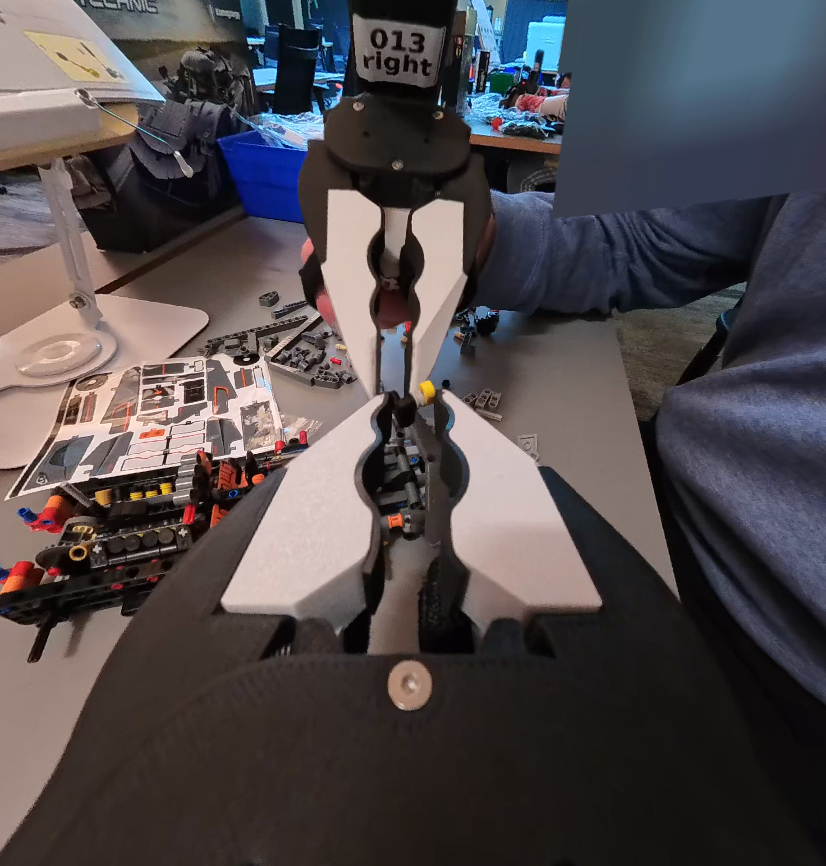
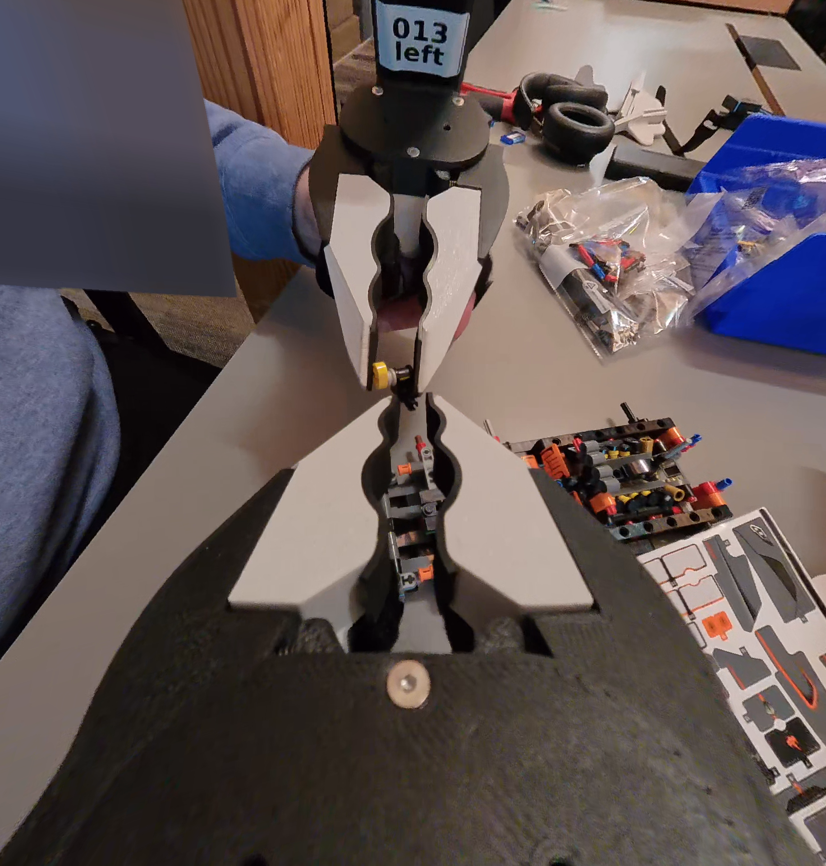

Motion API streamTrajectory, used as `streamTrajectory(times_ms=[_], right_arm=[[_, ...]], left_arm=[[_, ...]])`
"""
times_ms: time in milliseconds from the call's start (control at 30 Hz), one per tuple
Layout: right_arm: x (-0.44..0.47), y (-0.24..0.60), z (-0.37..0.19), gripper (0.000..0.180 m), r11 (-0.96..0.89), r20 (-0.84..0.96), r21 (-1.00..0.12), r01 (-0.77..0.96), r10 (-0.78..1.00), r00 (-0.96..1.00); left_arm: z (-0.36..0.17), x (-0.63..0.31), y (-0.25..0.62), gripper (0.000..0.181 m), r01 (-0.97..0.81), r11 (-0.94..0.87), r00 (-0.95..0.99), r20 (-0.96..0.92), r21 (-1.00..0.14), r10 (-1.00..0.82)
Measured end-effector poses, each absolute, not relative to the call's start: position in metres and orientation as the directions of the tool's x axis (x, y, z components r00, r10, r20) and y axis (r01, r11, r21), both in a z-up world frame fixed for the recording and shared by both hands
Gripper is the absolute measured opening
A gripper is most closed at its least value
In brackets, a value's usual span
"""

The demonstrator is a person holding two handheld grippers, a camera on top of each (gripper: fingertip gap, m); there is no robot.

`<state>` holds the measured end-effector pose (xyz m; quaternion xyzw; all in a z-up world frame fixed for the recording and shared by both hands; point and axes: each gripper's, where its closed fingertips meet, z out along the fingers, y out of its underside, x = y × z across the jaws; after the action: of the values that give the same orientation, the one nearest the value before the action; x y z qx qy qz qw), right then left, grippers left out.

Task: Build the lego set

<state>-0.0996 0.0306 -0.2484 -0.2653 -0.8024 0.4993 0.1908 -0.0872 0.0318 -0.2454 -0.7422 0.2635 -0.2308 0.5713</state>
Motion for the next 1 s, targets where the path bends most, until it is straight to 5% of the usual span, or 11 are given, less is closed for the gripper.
streamTrajectory(times_ms=[1000], right_arm=[[-0.097,0.027,-0.241,0.001,0.388,0.132,-0.910,0.148,0.607,-0.783]], left_arm=[[-0.230,-0.083,0.028,0.016,0.030,-0.197,0.706,0.160,-0.980,-0.689]])
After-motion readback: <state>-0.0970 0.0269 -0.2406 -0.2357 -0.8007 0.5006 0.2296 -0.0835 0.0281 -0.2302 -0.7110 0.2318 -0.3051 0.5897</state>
